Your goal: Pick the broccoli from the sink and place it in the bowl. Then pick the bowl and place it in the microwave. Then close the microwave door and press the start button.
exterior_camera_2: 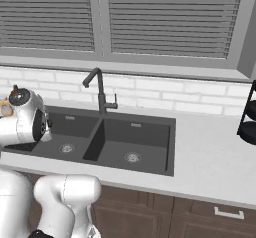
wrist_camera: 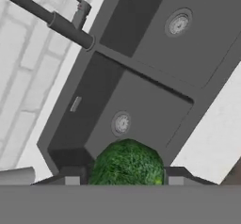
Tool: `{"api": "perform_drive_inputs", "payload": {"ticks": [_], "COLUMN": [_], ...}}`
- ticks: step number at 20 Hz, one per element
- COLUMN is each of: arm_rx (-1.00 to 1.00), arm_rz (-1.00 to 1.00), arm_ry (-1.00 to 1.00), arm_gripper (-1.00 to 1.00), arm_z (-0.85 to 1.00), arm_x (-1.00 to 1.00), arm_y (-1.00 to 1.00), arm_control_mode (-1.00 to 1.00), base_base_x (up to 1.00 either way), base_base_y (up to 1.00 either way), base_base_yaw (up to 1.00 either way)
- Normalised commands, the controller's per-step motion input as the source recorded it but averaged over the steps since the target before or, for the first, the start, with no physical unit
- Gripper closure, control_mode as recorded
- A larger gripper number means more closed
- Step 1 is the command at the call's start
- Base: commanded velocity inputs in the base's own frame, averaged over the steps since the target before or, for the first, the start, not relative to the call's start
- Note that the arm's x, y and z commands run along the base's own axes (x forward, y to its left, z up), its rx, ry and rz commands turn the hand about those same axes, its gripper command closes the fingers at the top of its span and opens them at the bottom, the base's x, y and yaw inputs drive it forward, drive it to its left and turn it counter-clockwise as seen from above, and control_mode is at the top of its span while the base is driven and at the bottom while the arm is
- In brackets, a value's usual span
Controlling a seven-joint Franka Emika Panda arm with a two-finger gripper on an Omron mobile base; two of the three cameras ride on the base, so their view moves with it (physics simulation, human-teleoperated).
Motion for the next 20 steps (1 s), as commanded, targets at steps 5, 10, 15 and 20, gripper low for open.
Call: {"api": "perform_drive_inputs", "payload": {"ticks": [5,10,15,20], "arm_rx": [-0.17,-0.03,0.00,0.00], "arm_rz": [-0.11,0.00,0.00,0.00], "arm_ry": [0.26,0.11,0.02,0.00], "arm_gripper": [1.00,1.00,1.00,1.00], "arm_z": [0.63,0.19,-0.03,0.00], "arm_x": [-0.34,-0.61,-0.08,0.00], "arm_y": [-0.39,-0.43,-0.08,0.00], "arm_control_mode": [-1.00,-1.00,1.00,1.00], "base_base_x": [0.00,0.00,-0.28,-0.07], "base_base_y": [0.00,0.00,-0.03,0.84], "base_base_yaw": [0.00,0.00,0.00,0.00]}}
